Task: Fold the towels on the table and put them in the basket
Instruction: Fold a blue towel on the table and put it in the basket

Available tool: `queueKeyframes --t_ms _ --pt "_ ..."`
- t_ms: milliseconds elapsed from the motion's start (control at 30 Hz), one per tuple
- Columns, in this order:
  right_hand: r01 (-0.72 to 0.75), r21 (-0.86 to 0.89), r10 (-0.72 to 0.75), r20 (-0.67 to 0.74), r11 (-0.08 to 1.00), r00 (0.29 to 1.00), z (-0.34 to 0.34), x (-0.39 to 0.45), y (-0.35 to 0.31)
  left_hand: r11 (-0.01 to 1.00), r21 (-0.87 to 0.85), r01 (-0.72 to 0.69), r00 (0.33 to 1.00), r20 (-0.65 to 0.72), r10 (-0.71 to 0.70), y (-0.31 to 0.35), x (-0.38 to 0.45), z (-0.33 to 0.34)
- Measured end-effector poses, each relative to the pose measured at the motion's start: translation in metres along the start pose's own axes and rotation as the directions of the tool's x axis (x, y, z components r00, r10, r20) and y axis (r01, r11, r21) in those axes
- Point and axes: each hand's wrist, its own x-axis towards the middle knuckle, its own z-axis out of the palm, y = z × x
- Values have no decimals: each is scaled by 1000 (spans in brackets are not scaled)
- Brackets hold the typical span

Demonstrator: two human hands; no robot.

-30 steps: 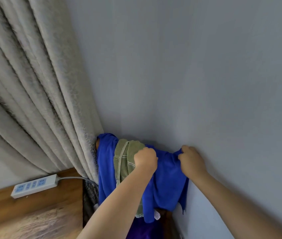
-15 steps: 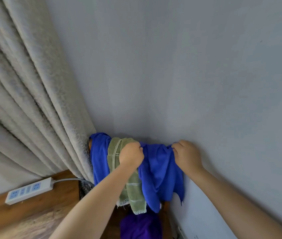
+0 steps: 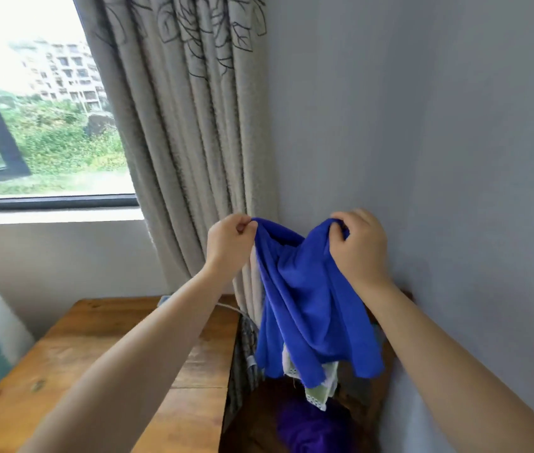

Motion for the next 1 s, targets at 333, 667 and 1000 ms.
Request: queueKeyframes --t_ms 333,667,1000 --pt "98 307 -164 199 947 966 75 -38 -169 974 193 121 939 -340 -49 -60 -41 -196" --pt "-13 294 -125 445 956 887 141 -157 -294 858 300 417 846 -473 -245 -188 -120 -400" --pt "-45 94 -31 678 995 734 192 -220 -333 737 287 612 769 -436 -468 -298 -161 -470"
